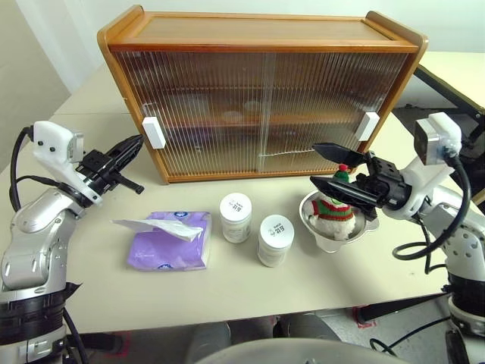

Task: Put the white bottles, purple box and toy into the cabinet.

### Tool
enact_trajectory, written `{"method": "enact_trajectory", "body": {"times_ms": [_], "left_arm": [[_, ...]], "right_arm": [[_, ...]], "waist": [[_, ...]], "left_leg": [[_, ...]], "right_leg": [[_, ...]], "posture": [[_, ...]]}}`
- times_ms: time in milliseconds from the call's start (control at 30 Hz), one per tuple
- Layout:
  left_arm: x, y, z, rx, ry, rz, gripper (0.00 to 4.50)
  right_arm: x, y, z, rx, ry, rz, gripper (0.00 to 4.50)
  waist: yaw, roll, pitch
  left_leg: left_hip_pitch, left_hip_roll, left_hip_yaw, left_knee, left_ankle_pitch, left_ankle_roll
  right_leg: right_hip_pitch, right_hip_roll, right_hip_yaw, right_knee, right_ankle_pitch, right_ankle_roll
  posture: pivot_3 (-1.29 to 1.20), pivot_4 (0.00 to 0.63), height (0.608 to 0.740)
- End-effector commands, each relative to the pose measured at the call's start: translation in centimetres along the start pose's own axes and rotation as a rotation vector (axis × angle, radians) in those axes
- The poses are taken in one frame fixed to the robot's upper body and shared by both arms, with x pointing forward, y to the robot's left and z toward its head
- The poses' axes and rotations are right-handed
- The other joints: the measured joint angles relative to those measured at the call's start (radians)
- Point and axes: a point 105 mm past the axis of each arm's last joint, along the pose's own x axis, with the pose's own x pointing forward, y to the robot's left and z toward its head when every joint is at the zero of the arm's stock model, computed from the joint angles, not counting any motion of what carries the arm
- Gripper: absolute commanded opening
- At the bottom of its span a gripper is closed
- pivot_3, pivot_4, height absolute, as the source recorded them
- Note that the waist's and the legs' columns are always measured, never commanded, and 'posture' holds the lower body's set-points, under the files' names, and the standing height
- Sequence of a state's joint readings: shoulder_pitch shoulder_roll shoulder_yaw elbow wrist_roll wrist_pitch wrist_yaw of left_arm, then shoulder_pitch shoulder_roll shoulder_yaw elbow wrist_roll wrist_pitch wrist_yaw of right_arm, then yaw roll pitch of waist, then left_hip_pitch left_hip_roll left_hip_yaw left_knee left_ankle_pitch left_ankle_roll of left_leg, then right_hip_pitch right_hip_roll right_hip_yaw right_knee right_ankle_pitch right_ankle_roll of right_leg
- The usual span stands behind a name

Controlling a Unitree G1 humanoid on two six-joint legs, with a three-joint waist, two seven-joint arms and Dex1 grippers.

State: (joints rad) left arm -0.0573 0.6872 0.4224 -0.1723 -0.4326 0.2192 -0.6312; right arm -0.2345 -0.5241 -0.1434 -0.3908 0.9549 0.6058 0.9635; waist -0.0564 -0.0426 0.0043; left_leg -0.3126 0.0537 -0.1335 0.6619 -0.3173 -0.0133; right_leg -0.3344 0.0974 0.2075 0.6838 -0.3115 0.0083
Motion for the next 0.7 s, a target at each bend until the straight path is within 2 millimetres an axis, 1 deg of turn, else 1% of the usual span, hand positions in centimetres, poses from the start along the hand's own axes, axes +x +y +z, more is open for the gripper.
{"method": "enact_trajectory", "body": {"times_ms": [33, 133, 267, 433, 600, 700], "left_arm": [[-0.2, 0.6, 0.4, 0.030, -0.023, 0.035, 0.02], [0.1, 0.8, 0.4, 0.032, -0.029, 0.041, 0.02], [0.9, 0.2, 0.1, 0.039, -0.027, 0.016, 0.02], [1.6, 0.1, -0.1, 0.042, -0.023, 0.013, 0.02], [2.5, -0.6, 0.2, 0.049, -0.027, -0.015, 0.02], [3.1, -1.6, 0.7, 0.048, -0.048, -0.053, 0.02]], "right_arm": [[0.3, 0.3, -0.1, -0.002, 0.022, 0.020, 4.50], [0.3, 0.4, -0.2, 0.000, 0.028, 0.021, 4.50], [0.4, 0.5, -0.1, -0.001, 0.024, 0.025, 4.50], [0.5, 0.7, -0.1, -0.009, 0.028, 0.030, 4.50], [0.8, 0.9, 0.0, -0.016, 0.030, 0.038, 4.50], [0.9, 0.9, 0.0, -0.018, 0.027, 0.039, 4.50]], "waist": [[0.000, 0.000, 0.000], [0.001, 0.001, -0.001], [0.001, 0.001, -0.001], [0.000, 0.002, -0.001], [0.002, 0.001, -0.002], [0.002, 0.001, -0.002]], "left_leg": [[0.000, 0.000, 0.000, 0.000, 0.000, 0.000], [0.000, 0.000, 0.000, 0.000, 0.000, 0.000], [0.000, 0.000, 0.000, 0.000, 0.000, 0.000], [0.000, 0.000, 0.000, 0.000, 0.000, 0.000], [0.000, 0.000, 0.000, 0.000, 0.000, 0.000], [0.000, 0.000, 0.000, 0.001, 0.000, 0.000]], "right_leg": [[0.000, 0.000, 0.000, 0.000, 0.000, -0.001], [0.000, 0.000, 0.000, 0.000, -0.001, -0.002], [0.000, 0.000, 0.000, 0.000, -0.001, -0.002], [0.000, 0.000, 0.000, 0.000, 0.000, 0.000], [0.000, 0.000, 0.000, 0.000, 0.000, 0.000], [0.000, 0.000, 0.000, 0.000, 0.000, 0.000]], "posture": [[-0.05, 0.000, 0.740], [-0.05, 0.000, 0.740], [-0.06, 0.000, 0.740], [-0.06, 0.000, 0.740], [-0.07, 0.000, 0.740], [-0.07, 0.000, 0.740]]}}
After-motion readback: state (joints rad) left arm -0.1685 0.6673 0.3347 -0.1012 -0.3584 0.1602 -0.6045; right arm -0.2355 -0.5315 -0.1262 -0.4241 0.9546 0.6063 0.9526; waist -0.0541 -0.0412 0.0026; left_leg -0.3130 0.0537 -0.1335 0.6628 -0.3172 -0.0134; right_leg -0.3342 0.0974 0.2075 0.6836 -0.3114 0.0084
